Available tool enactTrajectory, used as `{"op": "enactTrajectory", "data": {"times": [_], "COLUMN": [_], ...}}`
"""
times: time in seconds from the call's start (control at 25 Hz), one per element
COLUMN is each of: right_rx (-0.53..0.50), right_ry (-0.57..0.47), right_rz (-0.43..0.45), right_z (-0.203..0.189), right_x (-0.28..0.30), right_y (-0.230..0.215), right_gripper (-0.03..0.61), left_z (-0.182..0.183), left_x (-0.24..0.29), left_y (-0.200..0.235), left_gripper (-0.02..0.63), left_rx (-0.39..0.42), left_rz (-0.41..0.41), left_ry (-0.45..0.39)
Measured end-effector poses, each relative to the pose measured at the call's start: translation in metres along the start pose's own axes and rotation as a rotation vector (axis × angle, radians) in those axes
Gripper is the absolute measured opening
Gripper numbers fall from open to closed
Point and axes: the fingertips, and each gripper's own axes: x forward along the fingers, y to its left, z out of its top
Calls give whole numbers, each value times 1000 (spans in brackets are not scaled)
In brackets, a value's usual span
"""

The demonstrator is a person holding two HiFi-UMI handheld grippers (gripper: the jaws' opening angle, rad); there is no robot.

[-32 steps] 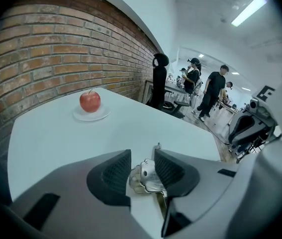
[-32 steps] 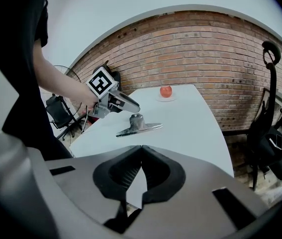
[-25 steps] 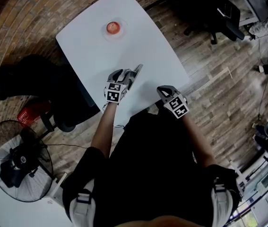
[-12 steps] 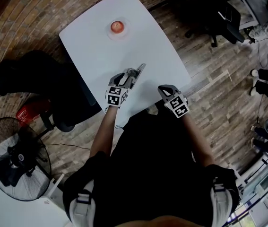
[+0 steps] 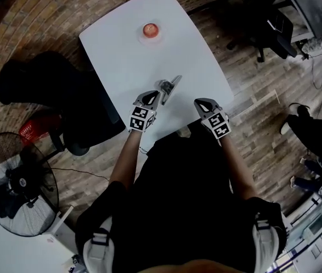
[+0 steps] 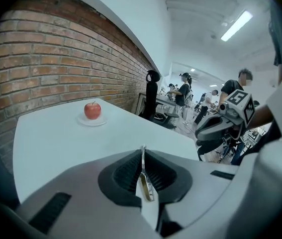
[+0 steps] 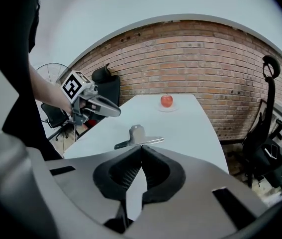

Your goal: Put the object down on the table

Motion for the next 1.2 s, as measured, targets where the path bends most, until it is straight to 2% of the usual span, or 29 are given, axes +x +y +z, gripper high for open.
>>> {"op": "enactTrajectory", "data": {"times": [0.64,1.2], "right_rx": [-38,-48], "right_ry": [-35,-48], "right_rz": [-22,-35], "right_z": [28,32], "right_x": [11,15], "right_y": [15,31], "right_gripper": [-2,-2], "left_z": [-6,-17], "left_x": [-47,-90], "left_y": [-6,-4], "left_gripper": [23,23], "left_rx": [15,36], "left_rz": [-35,15], "left_ry": [-48,-63]}}
